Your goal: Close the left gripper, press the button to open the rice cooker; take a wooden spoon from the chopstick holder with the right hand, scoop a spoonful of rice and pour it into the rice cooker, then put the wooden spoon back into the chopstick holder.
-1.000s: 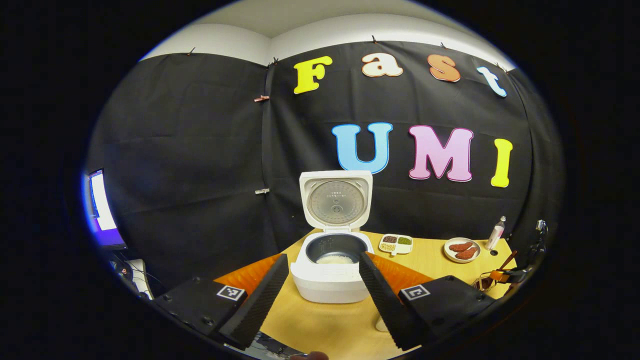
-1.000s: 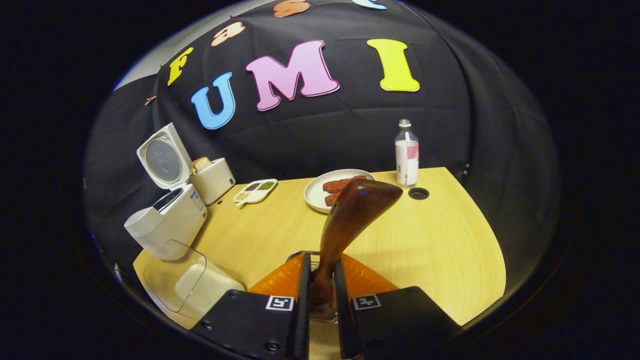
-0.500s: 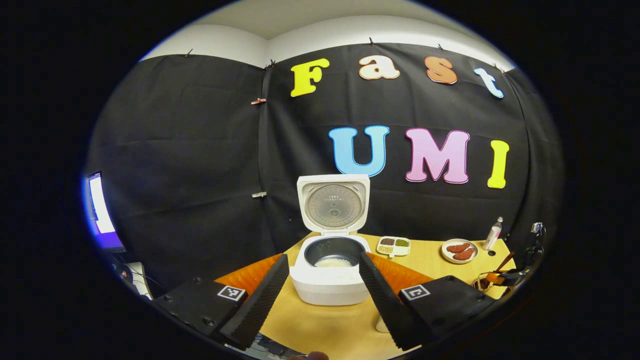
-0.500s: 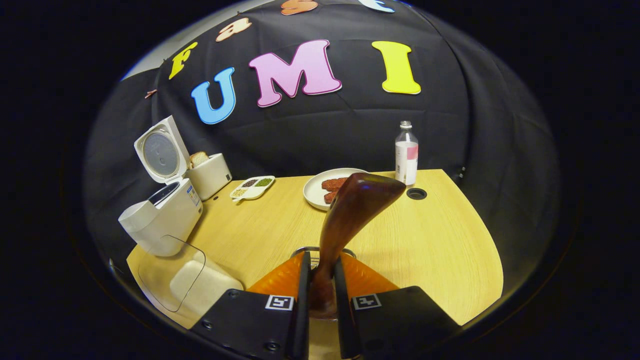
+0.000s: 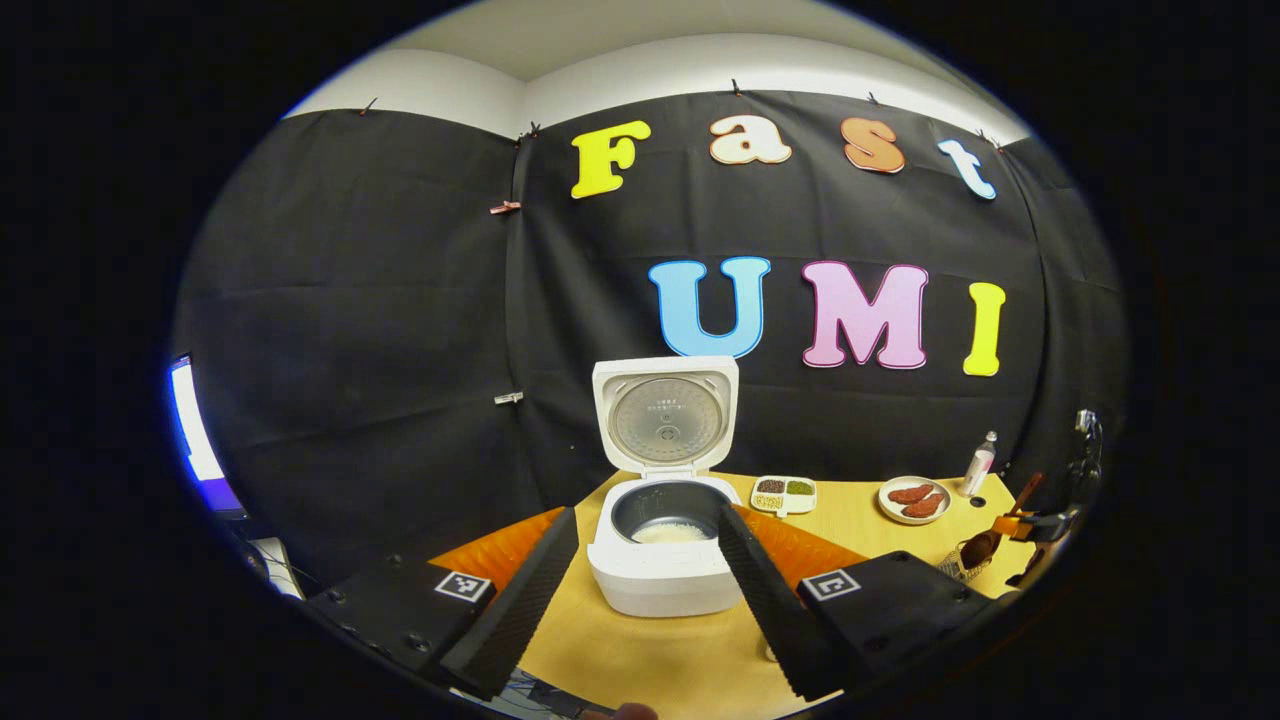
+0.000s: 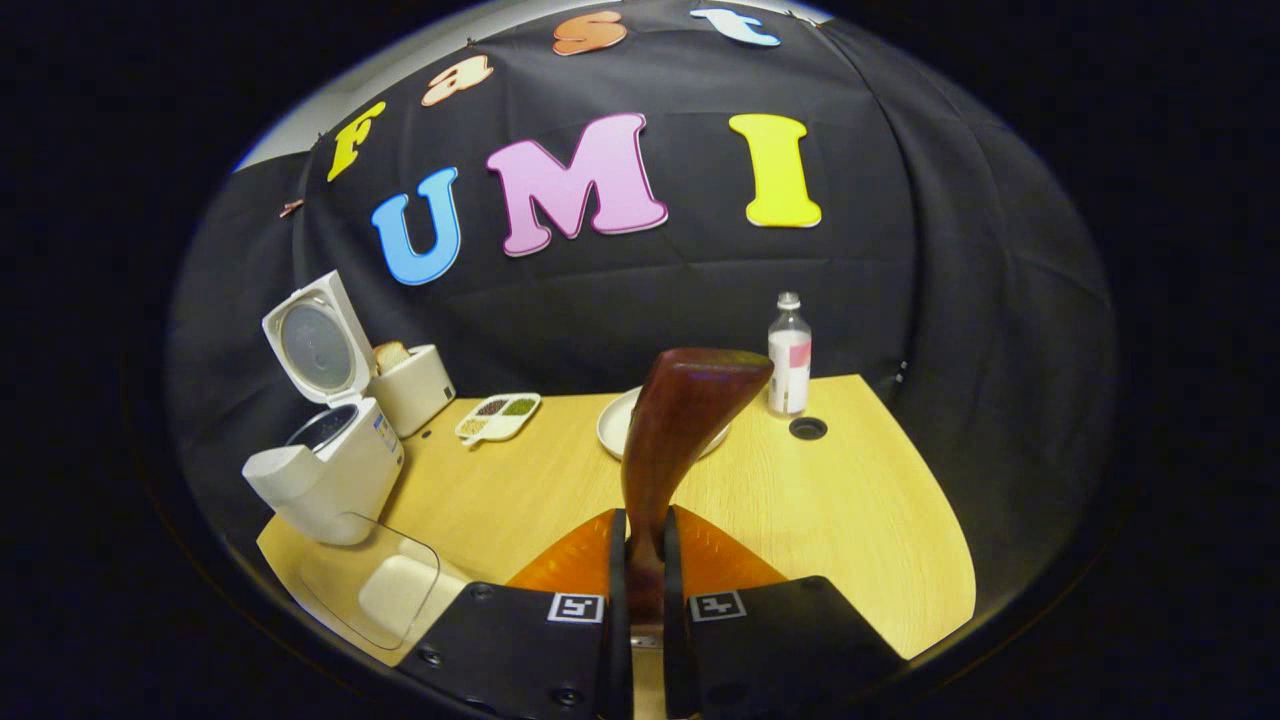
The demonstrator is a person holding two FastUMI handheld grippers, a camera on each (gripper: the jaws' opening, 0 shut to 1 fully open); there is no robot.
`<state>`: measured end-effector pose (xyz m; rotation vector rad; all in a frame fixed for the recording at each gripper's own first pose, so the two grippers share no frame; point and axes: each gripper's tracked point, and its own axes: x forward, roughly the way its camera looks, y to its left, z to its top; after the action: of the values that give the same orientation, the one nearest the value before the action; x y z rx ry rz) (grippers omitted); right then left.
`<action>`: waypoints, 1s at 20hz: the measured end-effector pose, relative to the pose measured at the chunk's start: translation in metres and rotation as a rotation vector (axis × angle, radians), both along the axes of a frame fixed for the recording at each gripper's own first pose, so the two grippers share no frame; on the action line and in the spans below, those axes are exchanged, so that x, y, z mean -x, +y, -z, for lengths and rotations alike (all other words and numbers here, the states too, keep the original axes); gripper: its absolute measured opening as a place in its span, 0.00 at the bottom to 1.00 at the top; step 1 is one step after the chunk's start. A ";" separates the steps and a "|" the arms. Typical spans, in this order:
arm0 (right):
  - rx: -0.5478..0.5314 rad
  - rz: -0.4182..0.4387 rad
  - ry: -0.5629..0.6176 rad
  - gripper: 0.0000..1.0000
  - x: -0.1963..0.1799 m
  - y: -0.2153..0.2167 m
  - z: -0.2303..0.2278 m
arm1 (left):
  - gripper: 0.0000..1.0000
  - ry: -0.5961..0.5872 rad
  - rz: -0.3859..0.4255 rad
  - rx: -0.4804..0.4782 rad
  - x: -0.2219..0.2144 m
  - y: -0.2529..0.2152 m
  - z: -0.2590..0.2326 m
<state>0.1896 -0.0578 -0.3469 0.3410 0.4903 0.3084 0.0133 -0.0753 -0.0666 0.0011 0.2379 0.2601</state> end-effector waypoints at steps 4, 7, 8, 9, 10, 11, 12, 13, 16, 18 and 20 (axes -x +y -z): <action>-0.016 0.041 -0.046 0.16 0.017 0.006 -0.053 | 0.97 -0.012 0.061 0.017 0.005 0.021 -0.001; -0.014 0.027 -0.079 0.16 0.042 0.033 -0.086 | 0.97 -0.014 0.102 0.020 0.009 0.041 0.001; -0.018 0.013 -0.088 0.16 0.051 0.045 -0.097 | 0.97 -0.017 0.116 0.020 0.010 0.046 0.001; -0.018 -0.003 -0.094 0.16 0.060 0.060 -0.104 | 0.97 -0.019 0.132 0.022 0.012 0.050 0.001; -0.013 -0.020 -0.101 0.16 0.068 0.074 -0.111 | 0.97 -0.021 0.148 0.022 0.015 0.055 0.001; -0.002 -0.038 -0.105 0.16 0.077 0.089 -0.115 | 0.97 -0.020 0.164 0.022 0.017 0.060 0.002; 0.010 -0.054 -0.108 0.16 0.084 0.102 -0.118 | 0.97 -0.019 0.181 0.019 0.019 0.064 0.004; 0.022 -0.072 -0.107 0.16 0.091 0.116 -0.118 | 0.97 -0.016 0.196 0.015 0.020 0.069 0.005; 0.062 -0.116 -0.100 0.16 0.104 0.153 -0.115 | 0.97 -0.008 0.232 0.016 0.023 0.081 0.009; 0.127 -0.134 -0.093 0.16 0.106 0.169 -0.102 | 0.97 -0.005 0.248 0.033 0.025 0.086 0.013; 0.182 -0.155 -0.078 0.16 0.108 0.182 -0.084 | 0.97 0.002 0.261 0.052 0.027 0.089 0.019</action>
<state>0.0814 0.1245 -0.2626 0.1139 0.4651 0.4224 -0.0137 0.0134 -0.0858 -0.0192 0.2435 -0.0062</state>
